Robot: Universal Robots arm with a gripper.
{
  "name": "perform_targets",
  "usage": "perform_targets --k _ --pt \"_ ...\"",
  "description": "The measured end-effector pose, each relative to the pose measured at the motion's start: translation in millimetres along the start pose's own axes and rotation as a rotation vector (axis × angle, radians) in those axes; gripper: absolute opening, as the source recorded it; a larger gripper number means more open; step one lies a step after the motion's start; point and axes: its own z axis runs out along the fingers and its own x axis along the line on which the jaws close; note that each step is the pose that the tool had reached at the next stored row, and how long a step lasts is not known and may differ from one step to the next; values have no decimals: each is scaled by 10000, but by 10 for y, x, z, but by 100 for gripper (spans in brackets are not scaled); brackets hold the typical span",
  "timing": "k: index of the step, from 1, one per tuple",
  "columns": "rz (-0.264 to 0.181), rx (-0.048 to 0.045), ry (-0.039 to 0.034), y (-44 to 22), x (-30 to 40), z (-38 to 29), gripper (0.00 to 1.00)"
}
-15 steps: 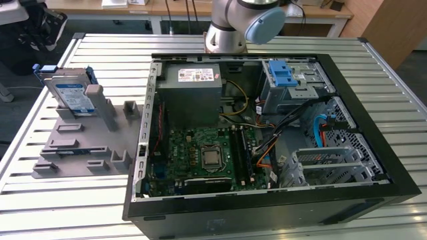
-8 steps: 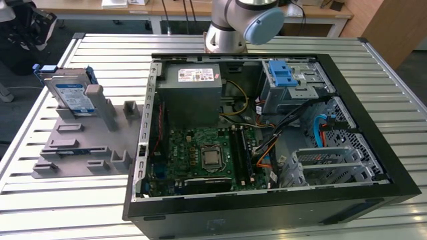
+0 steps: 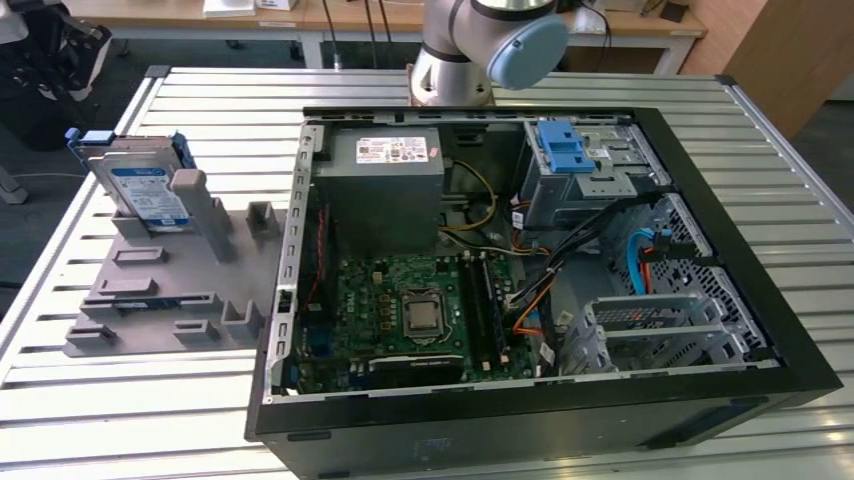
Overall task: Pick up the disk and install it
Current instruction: 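Pick up the disk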
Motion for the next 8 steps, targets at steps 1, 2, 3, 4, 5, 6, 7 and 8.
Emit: perform_targets --k 1,2,3,4,5,6,7,8 --pt "0 0 1 0 0 0 11" --pt "0 0 0 0 0 0 11" --pt "0 0 0 0 1 0 11" --pt "0 0 0 0 1 0 11" --pt "-4 0 1 0 1 0 11" --pt "-10 0 0 0 1 0 11" --pt "-35 0 1 0 1 0 11" --pt "-82 0 4 0 1 0 11"
